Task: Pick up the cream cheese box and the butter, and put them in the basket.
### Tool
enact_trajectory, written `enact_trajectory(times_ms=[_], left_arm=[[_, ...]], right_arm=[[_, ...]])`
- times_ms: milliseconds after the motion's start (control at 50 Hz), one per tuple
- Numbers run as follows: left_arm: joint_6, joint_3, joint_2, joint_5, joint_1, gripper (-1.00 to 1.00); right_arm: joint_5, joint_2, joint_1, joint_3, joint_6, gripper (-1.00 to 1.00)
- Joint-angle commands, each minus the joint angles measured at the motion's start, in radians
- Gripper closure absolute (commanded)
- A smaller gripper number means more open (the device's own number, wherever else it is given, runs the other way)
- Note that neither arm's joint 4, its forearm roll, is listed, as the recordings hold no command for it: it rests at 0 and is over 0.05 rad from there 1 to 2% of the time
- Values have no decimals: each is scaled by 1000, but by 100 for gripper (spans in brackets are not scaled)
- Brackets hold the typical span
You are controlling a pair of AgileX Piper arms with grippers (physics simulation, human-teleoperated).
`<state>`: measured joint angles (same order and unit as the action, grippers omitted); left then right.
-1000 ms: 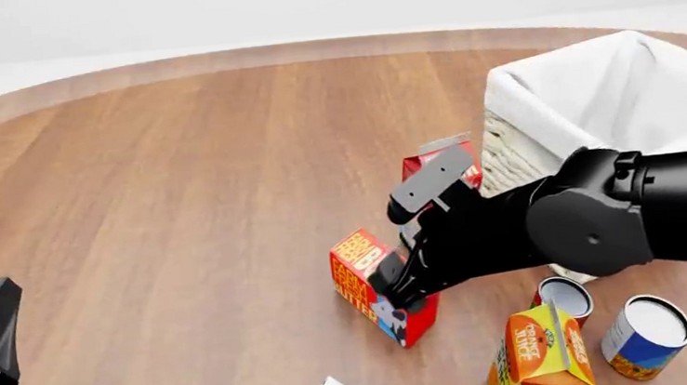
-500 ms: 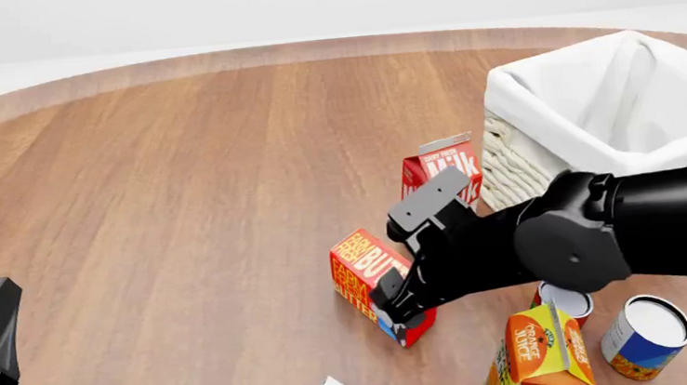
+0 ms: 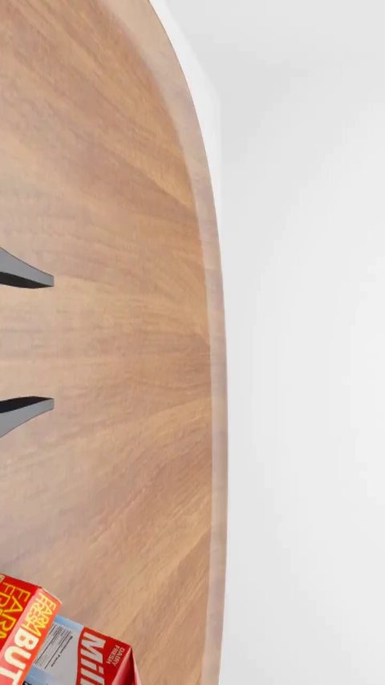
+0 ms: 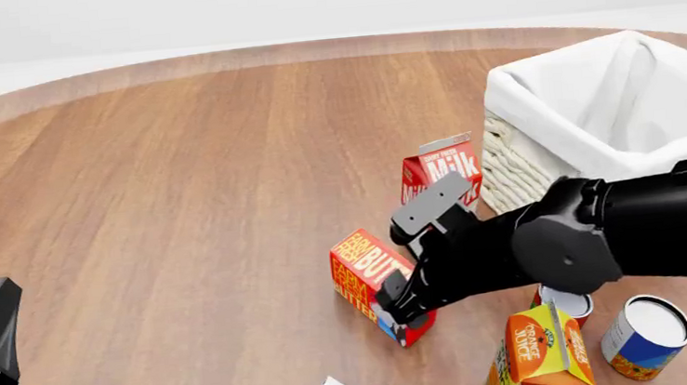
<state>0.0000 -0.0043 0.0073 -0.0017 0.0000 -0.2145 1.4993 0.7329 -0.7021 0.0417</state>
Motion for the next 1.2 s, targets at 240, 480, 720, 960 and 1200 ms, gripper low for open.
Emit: enact_trajectory(times_ms=[240,480,720,960,1200], left_arm=[[0,0,0,0,0,-100],[0,0,0,0,0,-100],[0,0,0,0,0,-100],[0,0,0,0,0,-100],[0,0,0,0,0,-100]], right_arm=[[26,38,3,10,16,-100],[66,71,12,32,32,-100],[95,101,12,45,34,-100],[78,71,14,44,32,100],[33,35,34,12,23,100]])
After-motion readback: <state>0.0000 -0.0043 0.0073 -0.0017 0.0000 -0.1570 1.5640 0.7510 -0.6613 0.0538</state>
